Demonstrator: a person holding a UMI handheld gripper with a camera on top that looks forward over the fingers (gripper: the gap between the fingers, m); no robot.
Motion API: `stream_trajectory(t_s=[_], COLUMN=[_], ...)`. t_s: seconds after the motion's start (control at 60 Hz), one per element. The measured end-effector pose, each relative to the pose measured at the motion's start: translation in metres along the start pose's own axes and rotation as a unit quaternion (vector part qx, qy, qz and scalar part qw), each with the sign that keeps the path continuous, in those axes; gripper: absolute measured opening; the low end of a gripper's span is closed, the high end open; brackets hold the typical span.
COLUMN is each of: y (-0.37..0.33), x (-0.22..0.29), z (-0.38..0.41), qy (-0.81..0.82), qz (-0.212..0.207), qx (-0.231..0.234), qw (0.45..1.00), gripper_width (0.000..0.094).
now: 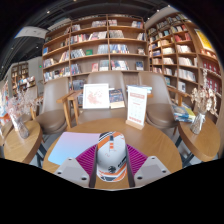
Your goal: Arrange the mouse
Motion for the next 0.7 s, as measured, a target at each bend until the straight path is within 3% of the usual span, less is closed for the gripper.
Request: stream_trajectory(t_s=[0.133, 0.283, 0.383, 0.7], y=[0.035, 0.091, 0.117, 0.142], x=[0.028, 0.003, -0.028, -0.074], z=[0.054, 0.106, 0.125, 0.142], qy=[-0.001, -0.005, 0.003, -0.024], qz=[-0.005, 0.043, 0.080, 0.102], qx=[0.033, 0.055, 0.057, 0.034], qw=[0.999, 0.998, 0.995, 0.994], gripper_width=[0.0445, 0.0444, 0.0444, 0.0470])
Point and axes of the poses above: the point between the fingertips, and its own axes, seen from behind it with the camera up: z to the left, x up, y forward, the way the camera looks, the point moved 4 cm from there along -y, backward, against the way the camera looks, and after that the axes turned 7 degrees about -z, right-handed, at the moved point
